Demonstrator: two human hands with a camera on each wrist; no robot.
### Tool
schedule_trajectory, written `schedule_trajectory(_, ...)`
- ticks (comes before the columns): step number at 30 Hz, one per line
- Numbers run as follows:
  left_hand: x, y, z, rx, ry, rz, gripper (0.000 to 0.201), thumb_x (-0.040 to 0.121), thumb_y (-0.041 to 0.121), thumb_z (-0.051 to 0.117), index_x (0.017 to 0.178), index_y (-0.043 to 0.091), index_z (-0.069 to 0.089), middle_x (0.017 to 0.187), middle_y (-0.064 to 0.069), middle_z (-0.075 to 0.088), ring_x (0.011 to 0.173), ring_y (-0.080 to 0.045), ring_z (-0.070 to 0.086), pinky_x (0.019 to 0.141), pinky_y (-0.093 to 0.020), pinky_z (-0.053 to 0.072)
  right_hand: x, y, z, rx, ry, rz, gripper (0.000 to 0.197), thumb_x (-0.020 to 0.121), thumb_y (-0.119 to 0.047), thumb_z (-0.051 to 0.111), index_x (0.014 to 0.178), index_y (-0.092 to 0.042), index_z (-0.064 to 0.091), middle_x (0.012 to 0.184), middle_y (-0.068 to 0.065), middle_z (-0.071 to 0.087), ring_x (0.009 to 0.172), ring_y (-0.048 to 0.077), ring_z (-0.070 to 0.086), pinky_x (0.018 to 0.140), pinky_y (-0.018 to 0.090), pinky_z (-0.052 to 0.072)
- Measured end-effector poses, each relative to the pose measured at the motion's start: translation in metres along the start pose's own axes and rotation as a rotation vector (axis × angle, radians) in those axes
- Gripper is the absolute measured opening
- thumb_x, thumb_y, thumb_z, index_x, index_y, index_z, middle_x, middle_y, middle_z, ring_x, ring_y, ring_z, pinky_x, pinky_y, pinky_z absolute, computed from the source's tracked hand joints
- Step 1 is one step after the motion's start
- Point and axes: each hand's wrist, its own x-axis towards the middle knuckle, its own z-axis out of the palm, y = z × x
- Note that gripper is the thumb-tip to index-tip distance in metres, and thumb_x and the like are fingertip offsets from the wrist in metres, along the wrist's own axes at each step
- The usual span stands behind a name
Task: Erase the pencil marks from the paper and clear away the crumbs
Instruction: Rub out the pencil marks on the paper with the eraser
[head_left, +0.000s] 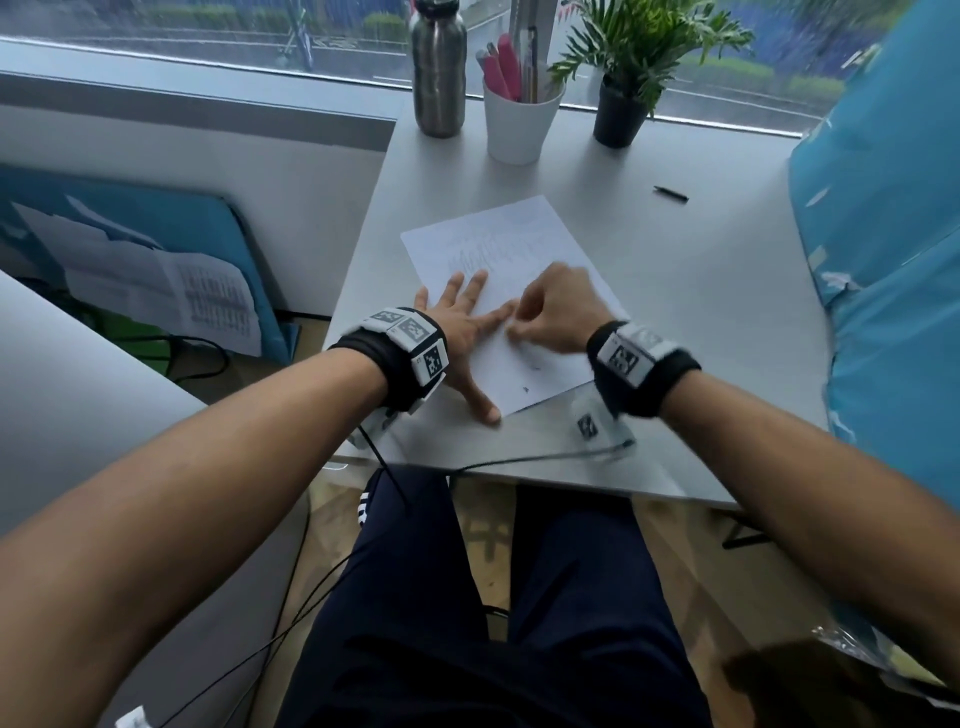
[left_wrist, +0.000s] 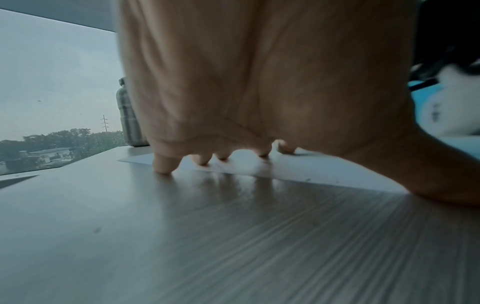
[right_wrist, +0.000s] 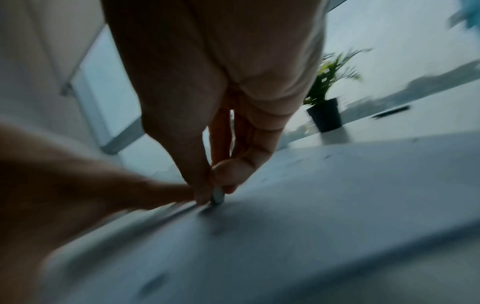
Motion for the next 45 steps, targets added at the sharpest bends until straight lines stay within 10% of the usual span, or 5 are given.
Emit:
schedule_trajectory(17, 0.001, 0.003, -0.004, 0.037, -0.041, -0.009, 0.152, 0.030, 0.082, 0.079, 0.140, 0.059, -0.024, 0.153, -0.003, -0.041, 0.143, -0.031, -0.032, 0.114, -0.066, -0.006, -0.009, 0.023, -0.009, 0.009, 0.005, -0.008, 0.012, 0.070, -0.024, 0.080, 0.076, -0.014, 0.078, 0.071, -0.003, 0.072, 0.061, 0.004, 0.060, 0.070, 0.019, 0.051)
schedule_trajectory(23, 0.002, 0.002, -0.001, 0.045, -0.040, 0.009, 0.151, 0.032, 0.082, 0.078, 0.140, 0.058, -0.024, 0.152, -0.003, -0.042, 0.142, -0.030, -0.033, 0.113, -0.066, -0.008, -0.023, 0.020, -0.004, -0.029, -0.100, -0.067, 0.009, 0.071, -0.024, 0.079, 0.076, -0.016, 0.078, 0.072, -0.005, 0.074, 0.060, 0.002, 0.061, 0.058, 0.001, 0.038)
schedule_trajectory(28, -0.001, -0.007, 0.002, 0.018, 0.010, 0.071, 0.143, 0.040, 0.083, 0.075, 0.145, 0.056, -0.019, 0.155, -0.001, -0.037, 0.143, -0.028, -0.032, 0.112, -0.060, -0.015, -0.007, 0.067, -0.031, 0.079, 0.036, 0.144, 0.015, 0.074, -0.027, 0.080, 0.079, -0.013, 0.076, 0.071, 0.002, 0.073, 0.060, 0.009, 0.062, 0.066, 0.020, 0.050)
schedule_trajectory(37, -0.024, 0.028, -0.006, 0.201, 0.177, 0.152, 0.088, 0.097, 0.057, 0.042, 0.156, 0.009, -0.002, 0.163, -0.011, -0.009, 0.151, -0.023, -0.006, 0.120, -0.051, -0.004, -0.008, 0.074, -0.021, 0.127, 0.059, 0.185, 0.014, 0.078, -0.025, 0.077, 0.082, -0.012, 0.075, 0.071, 0.003, 0.070, 0.057, 0.006, 0.060, 0.050, 0.009, 0.042)
schedule_trajectory(45, -0.049, 0.054, 0.054, 0.095, 0.052, 0.354, 0.093, 0.090, 0.072, 0.028, 0.153, 0.023, -0.019, 0.157, -0.006, -0.030, 0.145, -0.023, -0.025, 0.120, -0.042, -0.011, -0.011, 0.072, -0.016, 0.166, 0.093, 0.233, 0.014, 0.077, -0.025, 0.078, 0.082, -0.013, 0.076, 0.075, 0.004, 0.071, 0.060, 0.006, 0.062, 0.058, 0.014, 0.046)
